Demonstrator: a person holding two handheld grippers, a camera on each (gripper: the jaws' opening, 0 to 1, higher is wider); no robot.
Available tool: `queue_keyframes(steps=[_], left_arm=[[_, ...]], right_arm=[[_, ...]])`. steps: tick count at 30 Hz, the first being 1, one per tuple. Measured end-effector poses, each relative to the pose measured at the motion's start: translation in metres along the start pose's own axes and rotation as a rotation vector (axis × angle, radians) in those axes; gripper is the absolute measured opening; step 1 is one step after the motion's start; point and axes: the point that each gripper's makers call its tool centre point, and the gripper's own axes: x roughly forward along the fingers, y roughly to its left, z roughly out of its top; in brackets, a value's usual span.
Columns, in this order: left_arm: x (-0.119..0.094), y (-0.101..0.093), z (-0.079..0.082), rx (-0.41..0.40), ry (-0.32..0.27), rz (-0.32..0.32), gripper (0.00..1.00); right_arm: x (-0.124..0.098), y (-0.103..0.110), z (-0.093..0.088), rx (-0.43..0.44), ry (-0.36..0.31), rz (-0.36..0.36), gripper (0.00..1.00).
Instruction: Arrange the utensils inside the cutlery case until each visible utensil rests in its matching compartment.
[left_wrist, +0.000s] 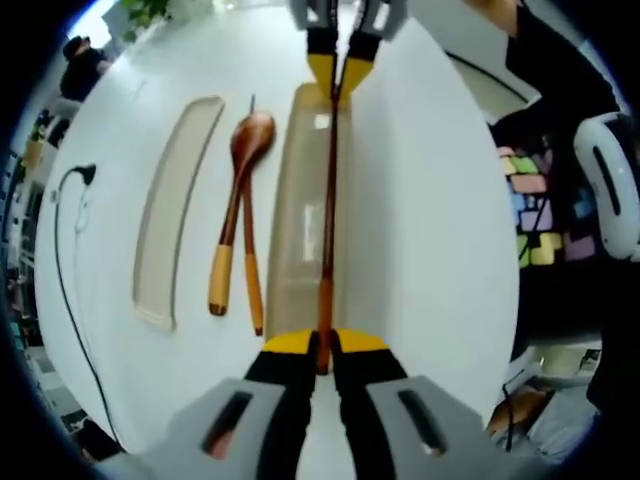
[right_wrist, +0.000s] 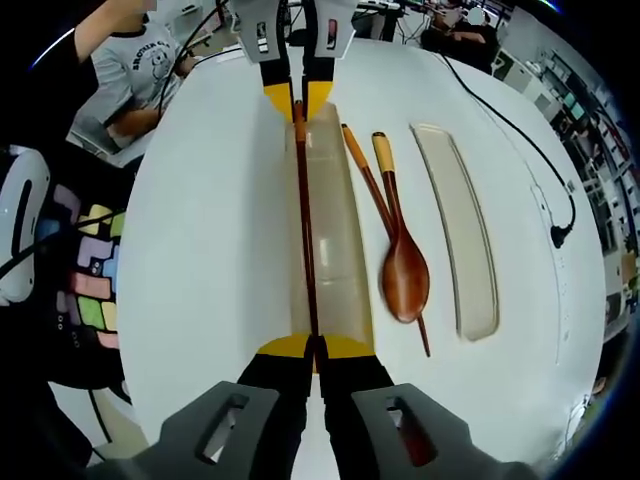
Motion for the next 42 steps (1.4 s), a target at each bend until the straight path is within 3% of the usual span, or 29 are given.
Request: queue_keyframes(steps=[8, 15, 21, 28, 34, 42], left_arm=[[0.001, 0.005, -0.001, 0.008, -0.001, 0.019, 0.06], [-0.004, 0.010, 0.005, -0.013, -0.051, 0.039, 0.09], [-0.005, 0.008, 0.004, -0.007, -0.052, 0.041, 0.09], [-0.013, 0.014, 0.010, -0.016, -0.093, 0.069, 0.08], [-0.022, 0.026, 0.033, -0.023, -0.190, 0.118, 0.09], [-0.014, 0.045, 0.053, -0.034, -0.196, 0.175, 0.07]], right_arm=[[0.002, 0.003, -0.001, 0.015, 0.001, 0.009, 0.01], [0.001, 0.002, 0.000, 0.009, -0.028, 0.001, 0.02], [-0.003, 0.001, -0.002, -0.002, -0.023, -0.011, 0.04], [-0.010, -0.001, 0.001, -0.003, -0.038, -0.027, 0.04], [-0.013, -0.003, 0.001, -0.004, -0.048, -0.037, 0.05], [-0.024, -0.022, 0.011, 0.006, -0.074, -0.085, 0.06]])
